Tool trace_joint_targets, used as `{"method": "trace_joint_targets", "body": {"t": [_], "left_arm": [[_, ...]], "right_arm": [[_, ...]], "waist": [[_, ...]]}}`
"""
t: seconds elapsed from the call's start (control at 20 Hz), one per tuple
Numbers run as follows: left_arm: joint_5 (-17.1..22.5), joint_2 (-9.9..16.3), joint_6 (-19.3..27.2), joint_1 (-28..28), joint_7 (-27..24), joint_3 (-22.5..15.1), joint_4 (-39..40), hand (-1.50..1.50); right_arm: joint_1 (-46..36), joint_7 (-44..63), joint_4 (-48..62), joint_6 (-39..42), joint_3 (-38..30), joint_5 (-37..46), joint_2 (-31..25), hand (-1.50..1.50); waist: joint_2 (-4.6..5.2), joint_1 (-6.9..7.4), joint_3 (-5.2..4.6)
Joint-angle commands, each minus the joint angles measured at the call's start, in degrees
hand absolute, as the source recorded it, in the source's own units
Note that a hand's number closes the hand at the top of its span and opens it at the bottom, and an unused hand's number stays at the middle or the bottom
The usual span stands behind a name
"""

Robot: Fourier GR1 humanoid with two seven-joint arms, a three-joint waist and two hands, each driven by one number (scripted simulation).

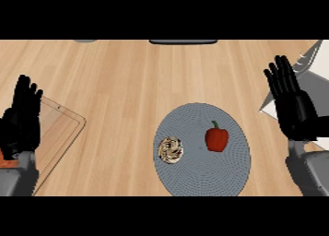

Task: Pick the bell pepper from the placemat and place it in the tiered shelf

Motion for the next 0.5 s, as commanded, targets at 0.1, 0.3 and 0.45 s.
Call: {"method": "trace_joint_targets", "body": {"t": [0.1, 0.3, 0.45], "left_arm": [[-0.5, 2.2, -5.9, -2.6, 3.5, -3.2, -1.3, 0.0], [1.1, 2.8, -9.8, -3.5, 4.4, -4.8, -1.4, 0.0], [2.7, 2.5, -12.8, -5.4, 7.4, -6.4, -1.5, 0.0]], "right_arm": [[-7.2, 4.7, 2.2, -4.2, -1.0, 6.2, -2.9, 1.5], [-2.7, 8.4, 9.7, -12.7, -1.3, 21.2, -15.3, 1.5], [-2.1, 9.2, 6.4, -12.2, -6.3, 4.7, -0.2, -1.5]], "waist": [[-0.31, -0.53, -1.25], [0.32, -3.41, -2.09], [-0.32, -1.65, -1.13]]}}
